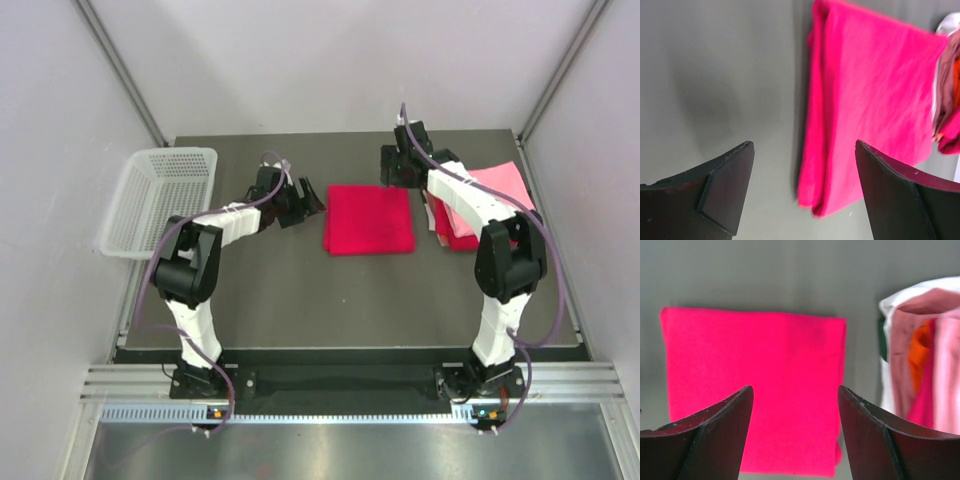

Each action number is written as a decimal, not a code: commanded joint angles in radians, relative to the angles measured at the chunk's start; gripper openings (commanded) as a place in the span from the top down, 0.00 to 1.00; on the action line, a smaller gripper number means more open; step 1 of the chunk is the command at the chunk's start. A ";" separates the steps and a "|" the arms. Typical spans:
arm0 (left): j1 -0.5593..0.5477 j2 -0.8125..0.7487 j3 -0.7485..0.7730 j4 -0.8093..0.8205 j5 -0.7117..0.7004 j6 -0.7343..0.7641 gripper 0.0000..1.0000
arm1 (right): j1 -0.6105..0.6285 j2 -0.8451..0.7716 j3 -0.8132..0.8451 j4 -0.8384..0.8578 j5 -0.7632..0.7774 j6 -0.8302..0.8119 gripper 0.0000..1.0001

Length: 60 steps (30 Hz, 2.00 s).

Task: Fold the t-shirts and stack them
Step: Neatly place the folded tshirt to the corner

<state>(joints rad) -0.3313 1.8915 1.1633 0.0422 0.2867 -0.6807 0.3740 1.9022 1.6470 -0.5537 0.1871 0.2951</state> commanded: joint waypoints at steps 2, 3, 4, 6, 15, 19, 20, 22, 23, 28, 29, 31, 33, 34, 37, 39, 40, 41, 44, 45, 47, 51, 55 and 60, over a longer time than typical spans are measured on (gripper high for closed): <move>-0.006 0.096 0.145 -0.076 0.005 0.004 0.14 | -0.036 0.052 -0.027 0.064 -0.084 0.062 0.30; -0.008 0.109 0.177 -0.083 -0.007 0.004 0.14 | -0.038 0.063 -0.033 0.073 -0.083 0.064 0.30; -0.006 0.124 0.194 -0.097 -0.011 0.006 0.14 | -0.044 0.069 -0.038 0.077 -0.081 0.064 0.29; -0.008 0.168 0.240 -0.108 -0.008 0.003 0.15 | -0.049 0.093 -0.033 0.078 -0.072 0.062 0.29; -0.041 0.317 0.443 -0.246 -0.035 -0.011 0.25 | -0.092 0.187 -0.026 0.095 -0.092 0.064 0.30; -0.071 0.356 0.504 -0.291 -0.049 -0.006 0.30 | -0.107 0.236 -0.010 0.110 -0.135 0.073 0.32; -0.077 0.371 0.513 -0.295 -0.057 -0.011 0.32 | -0.110 0.245 -0.007 0.112 -0.152 0.075 0.32; -0.094 0.379 0.524 -0.308 -0.076 -0.020 0.35 | -0.118 0.267 -0.009 0.120 -0.173 0.078 0.33; -0.100 0.379 0.524 -0.306 -0.099 -0.028 0.36 | -0.118 0.271 -0.009 0.129 -0.184 0.076 0.33; -0.117 0.415 0.552 -0.289 -0.090 -0.074 0.49 | -0.118 0.297 -0.013 0.158 -0.274 0.079 0.41; -0.117 0.425 0.573 -0.292 -0.090 -0.074 0.51 | -0.118 0.301 -0.015 0.169 -0.285 0.079 0.42; -0.117 0.440 0.596 -0.303 -0.089 -0.074 0.54 | -0.118 0.302 -0.016 0.181 -0.304 0.075 0.48; -0.120 0.462 0.628 -0.320 -0.092 -0.068 0.62 | -0.118 0.305 -0.015 0.195 -0.314 0.068 0.52; -0.120 0.468 0.636 -0.321 -0.075 -0.066 0.67 | -0.116 0.305 -0.015 0.204 -0.336 0.061 0.58; -0.118 0.497 0.667 -0.320 -0.028 -0.069 1.00 | -0.115 0.304 -0.019 0.250 -0.403 0.053 0.85; -0.121 0.488 0.658 -0.311 -0.030 -0.066 1.00 | -0.107 0.269 -0.050 0.274 -0.419 0.039 0.97; -0.120 0.462 0.648 -0.305 -0.046 -0.059 1.00 | -0.101 0.246 -0.070 0.316 -0.414 0.027 1.00; -0.121 0.445 0.618 -0.300 -0.058 -0.053 1.00 | -0.099 0.191 -0.097 0.342 -0.416 0.026 1.00; -0.121 0.347 0.520 -0.259 -0.093 -0.042 1.00 | -0.103 0.066 -0.208 0.432 -0.425 0.030 1.00; -0.123 0.318 0.489 -0.222 -0.093 -0.040 1.00 | -0.104 0.037 -0.248 0.443 -0.426 0.035 1.00; -0.126 0.224 0.400 -0.190 -0.099 -0.037 1.00 | -0.109 -0.053 -0.283 0.457 -0.443 0.036 1.00; -0.166 0.046 0.238 -0.101 -0.135 -0.029 1.00 | -0.110 -0.216 -0.410 0.491 -0.460 0.044 1.00; -0.218 -0.151 0.075 0.018 -0.175 -0.052 1.00 | -0.112 -0.385 -0.506 0.483 -0.471 0.045 1.00; -0.324 -0.294 -0.046 0.172 -0.221 -0.072 1.00 | -0.153 -0.626 -0.588 0.407 -0.430 0.053 1.00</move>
<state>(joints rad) -0.6098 1.6814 1.1709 0.0273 0.1028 -0.7391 0.2558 1.4014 1.0790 -0.1535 -0.2710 0.3443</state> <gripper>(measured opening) 0.072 0.060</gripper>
